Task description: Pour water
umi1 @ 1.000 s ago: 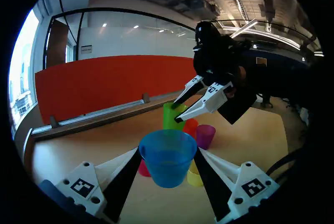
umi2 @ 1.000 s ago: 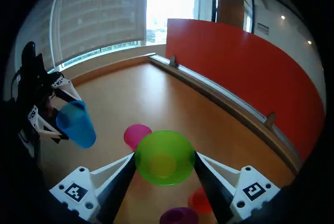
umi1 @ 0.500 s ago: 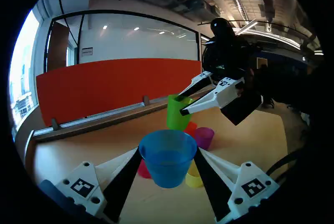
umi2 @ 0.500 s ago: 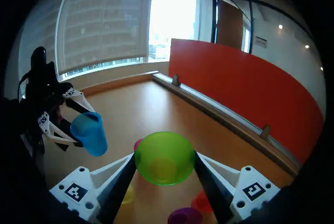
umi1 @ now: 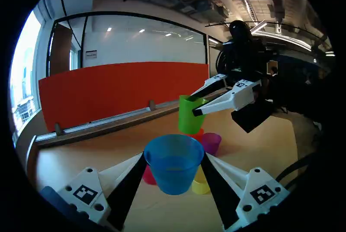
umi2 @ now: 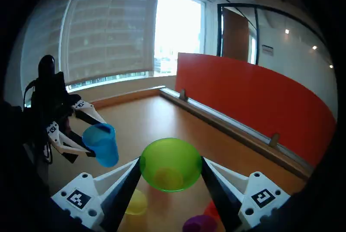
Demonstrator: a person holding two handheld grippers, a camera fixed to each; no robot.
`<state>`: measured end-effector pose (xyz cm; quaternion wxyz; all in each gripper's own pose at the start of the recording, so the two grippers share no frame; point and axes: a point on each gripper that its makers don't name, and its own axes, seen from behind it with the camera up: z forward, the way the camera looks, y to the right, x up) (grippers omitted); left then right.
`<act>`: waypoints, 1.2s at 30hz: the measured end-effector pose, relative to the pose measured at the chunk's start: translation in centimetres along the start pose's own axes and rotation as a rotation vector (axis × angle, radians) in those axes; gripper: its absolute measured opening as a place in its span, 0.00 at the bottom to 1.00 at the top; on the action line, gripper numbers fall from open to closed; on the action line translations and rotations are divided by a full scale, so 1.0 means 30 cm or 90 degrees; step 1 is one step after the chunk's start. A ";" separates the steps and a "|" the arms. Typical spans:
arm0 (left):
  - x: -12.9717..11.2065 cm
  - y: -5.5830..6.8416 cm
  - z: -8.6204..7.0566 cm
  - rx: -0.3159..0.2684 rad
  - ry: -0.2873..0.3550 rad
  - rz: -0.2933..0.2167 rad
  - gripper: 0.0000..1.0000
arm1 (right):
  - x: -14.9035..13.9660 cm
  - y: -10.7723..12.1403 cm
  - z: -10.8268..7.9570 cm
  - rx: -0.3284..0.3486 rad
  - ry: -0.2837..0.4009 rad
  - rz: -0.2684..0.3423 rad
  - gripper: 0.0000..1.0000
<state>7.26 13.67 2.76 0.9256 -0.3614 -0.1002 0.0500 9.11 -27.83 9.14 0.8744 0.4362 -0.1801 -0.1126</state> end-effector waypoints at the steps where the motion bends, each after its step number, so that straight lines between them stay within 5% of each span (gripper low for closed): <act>1: 0.003 0.002 0.000 0.000 0.001 -0.001 0.86 | 0.003 -0.003 -0.003 0.000 0.005 0.002 0.94; 21: 0.039 0.018 -0.007 0.000 0.015 0.000 0.86 | 0.075 -0.039 -0.052 -0.007 0.120 0.026 0.94; 36: 0.046 0.013 -0.021 0.001 0.019 -0.004 0.86 | 0.114 -0.054 -0.068 -0.008 0.163 0.006 0.94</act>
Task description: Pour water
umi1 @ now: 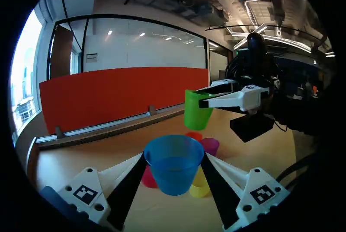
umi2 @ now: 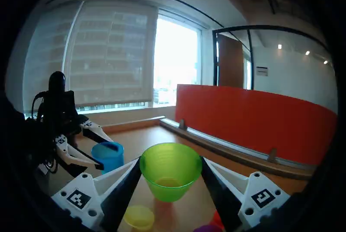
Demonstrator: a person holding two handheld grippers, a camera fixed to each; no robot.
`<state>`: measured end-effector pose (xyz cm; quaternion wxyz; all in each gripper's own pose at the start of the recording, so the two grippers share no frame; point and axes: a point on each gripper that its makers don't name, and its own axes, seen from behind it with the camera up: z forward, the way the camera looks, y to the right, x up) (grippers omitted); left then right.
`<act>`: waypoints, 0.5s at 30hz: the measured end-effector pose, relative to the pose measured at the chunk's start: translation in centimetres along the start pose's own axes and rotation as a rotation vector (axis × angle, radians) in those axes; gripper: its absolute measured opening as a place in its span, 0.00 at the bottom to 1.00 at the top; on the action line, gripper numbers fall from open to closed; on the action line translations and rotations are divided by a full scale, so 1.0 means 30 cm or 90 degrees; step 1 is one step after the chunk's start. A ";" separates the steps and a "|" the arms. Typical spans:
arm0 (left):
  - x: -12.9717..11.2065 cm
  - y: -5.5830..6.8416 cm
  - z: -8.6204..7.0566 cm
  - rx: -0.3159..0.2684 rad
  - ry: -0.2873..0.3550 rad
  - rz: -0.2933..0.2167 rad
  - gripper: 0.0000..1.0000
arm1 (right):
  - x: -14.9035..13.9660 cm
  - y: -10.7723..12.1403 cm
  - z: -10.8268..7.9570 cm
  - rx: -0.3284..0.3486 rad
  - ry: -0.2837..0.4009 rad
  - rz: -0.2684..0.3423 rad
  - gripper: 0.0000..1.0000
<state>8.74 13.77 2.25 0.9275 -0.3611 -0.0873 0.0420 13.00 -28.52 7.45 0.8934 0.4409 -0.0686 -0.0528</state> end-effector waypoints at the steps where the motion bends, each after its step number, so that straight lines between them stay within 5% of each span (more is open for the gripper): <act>1: 0.000 0.000 0.000 0.000 0.001 -0.001 0.86 | 0.004 -0.003 0.000 0.001 0.003 0.001 0.94; 15: 0.000 0.007 0.004 -0.003 0.005 -0.006 0.86 | 0.018 -0.028 -0.005 0.005 0.027 -0.016 0.95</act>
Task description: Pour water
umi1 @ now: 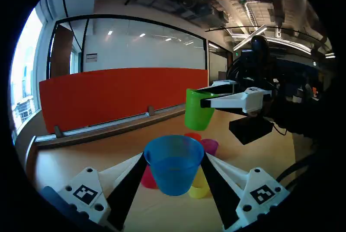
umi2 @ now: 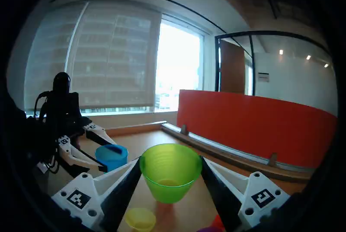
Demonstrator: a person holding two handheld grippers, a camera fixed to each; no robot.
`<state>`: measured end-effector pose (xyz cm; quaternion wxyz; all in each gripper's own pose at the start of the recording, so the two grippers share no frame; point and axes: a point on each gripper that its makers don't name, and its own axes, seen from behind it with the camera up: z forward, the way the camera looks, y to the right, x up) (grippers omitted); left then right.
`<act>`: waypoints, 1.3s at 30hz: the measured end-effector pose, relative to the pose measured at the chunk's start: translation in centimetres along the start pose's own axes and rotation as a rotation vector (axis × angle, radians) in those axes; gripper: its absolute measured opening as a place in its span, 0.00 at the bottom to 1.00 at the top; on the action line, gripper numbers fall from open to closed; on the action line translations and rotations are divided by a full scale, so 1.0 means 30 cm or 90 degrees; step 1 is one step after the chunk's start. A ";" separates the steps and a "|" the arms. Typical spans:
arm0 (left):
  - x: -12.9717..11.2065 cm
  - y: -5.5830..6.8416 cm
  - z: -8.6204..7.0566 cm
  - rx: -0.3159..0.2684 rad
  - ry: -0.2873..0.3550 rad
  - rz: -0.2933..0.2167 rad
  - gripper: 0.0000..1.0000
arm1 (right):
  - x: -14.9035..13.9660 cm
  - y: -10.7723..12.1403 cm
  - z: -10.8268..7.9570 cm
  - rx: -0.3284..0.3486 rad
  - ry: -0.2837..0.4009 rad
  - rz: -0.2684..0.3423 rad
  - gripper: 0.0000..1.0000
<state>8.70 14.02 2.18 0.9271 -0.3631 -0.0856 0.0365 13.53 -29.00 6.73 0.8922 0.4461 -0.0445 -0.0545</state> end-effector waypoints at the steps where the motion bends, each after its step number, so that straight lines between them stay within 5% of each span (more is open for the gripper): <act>1: -0.001 0.001 0.000 0.000 0.000 -0.001 0.86 | 0.002 -0.001 0.000 0.000 0.001 0.001 0.95; 39: 0.022 0.012 0.002 -0.003 0.014 -0.011 0.86 | 0.019 -0.028 -0.010 0.003 0.032 -0.011 0.95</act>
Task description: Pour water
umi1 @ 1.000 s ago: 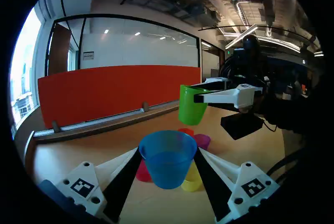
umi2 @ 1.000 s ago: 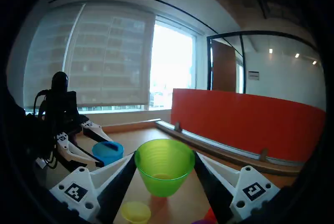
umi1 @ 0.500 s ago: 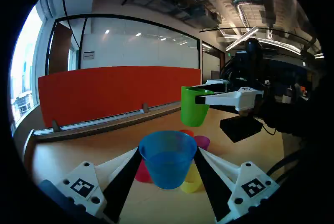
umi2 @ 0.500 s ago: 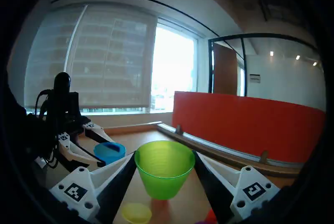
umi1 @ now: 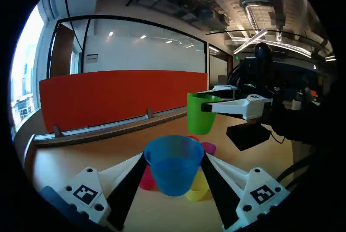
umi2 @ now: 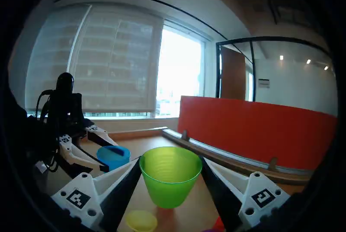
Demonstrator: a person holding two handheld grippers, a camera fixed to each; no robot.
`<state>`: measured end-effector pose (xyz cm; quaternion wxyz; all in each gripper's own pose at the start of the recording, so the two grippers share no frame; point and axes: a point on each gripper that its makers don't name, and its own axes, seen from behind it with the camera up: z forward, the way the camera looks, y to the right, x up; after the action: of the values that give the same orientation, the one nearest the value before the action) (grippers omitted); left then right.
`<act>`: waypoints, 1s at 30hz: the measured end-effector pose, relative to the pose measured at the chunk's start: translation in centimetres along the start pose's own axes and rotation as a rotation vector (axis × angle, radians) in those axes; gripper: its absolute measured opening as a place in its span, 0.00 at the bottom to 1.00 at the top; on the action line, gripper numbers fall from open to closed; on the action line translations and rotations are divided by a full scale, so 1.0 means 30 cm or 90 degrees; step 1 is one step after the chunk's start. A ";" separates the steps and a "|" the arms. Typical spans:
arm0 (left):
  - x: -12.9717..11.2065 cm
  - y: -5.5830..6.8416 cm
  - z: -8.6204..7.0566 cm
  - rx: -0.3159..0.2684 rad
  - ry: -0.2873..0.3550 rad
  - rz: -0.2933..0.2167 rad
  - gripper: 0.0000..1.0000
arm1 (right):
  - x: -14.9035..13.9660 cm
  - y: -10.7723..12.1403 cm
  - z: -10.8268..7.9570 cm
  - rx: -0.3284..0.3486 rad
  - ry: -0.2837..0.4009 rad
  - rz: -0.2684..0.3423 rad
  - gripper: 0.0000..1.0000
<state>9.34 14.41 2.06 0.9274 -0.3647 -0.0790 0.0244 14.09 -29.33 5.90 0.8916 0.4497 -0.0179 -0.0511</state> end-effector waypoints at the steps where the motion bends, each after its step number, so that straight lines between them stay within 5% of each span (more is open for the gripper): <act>1: 0.000 0.001 -0.001 0.000 0.000 0.000 0.86 | 0.000 -0.002 0.000 0.001 0.000 -0.001 0.95; 30: 0.042 -0.004 -0.015 0.006 0.007 0.027 0.86 | -0.029 -0.039 -0.039 0.028 -0.022 0.008 0.95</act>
<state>10.66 14.15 1.97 0.9288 -0.3621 -0.0658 0.0428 13.22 -28.98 4.27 0.8813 0.4681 -0.0373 -0.0531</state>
